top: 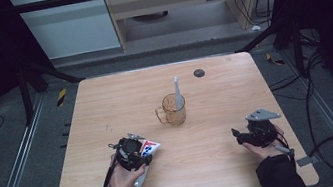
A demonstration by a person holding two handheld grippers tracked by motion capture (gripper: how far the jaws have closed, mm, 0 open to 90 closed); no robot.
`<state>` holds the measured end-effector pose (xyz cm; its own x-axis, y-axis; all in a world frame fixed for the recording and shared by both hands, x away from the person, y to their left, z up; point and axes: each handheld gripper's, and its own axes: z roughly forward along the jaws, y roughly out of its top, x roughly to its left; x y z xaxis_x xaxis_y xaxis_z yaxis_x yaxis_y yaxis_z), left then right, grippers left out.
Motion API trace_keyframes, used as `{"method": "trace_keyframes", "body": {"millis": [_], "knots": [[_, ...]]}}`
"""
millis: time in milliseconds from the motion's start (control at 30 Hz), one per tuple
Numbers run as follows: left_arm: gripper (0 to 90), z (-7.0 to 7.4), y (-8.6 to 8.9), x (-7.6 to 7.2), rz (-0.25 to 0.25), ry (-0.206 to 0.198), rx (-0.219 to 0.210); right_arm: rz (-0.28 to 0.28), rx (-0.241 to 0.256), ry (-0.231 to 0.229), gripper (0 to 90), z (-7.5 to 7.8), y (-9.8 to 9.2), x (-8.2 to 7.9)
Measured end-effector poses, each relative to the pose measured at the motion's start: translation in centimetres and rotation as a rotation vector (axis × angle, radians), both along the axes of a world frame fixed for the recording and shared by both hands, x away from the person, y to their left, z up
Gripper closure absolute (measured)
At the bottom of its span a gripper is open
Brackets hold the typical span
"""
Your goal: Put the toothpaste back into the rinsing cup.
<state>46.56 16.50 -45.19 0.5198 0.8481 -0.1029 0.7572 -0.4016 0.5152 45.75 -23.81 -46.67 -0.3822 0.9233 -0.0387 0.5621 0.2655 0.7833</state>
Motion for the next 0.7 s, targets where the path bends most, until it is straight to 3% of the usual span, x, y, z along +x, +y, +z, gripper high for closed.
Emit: {"method": "trace_keyframes", "body": {"millis": [333,567,700], "knots": [[67.4,3.6,2.3,-0.4,0.023,-0.120,-0.088,-0.010,0.003,-0.010,27.3,0.1,-0.1,0.0],[67.8,5.3,3.6,0.0,0.050,-0.185,-0.109,-0.020,0.008,-0.020,26.1,0.0,-0.3,-0.1],[68.0,6.3,3.6,0.6,0.067,-0.247,-0.118,-0.024,0.011,-0.024,25.4,0.0,-0.3,-0.1]]}}
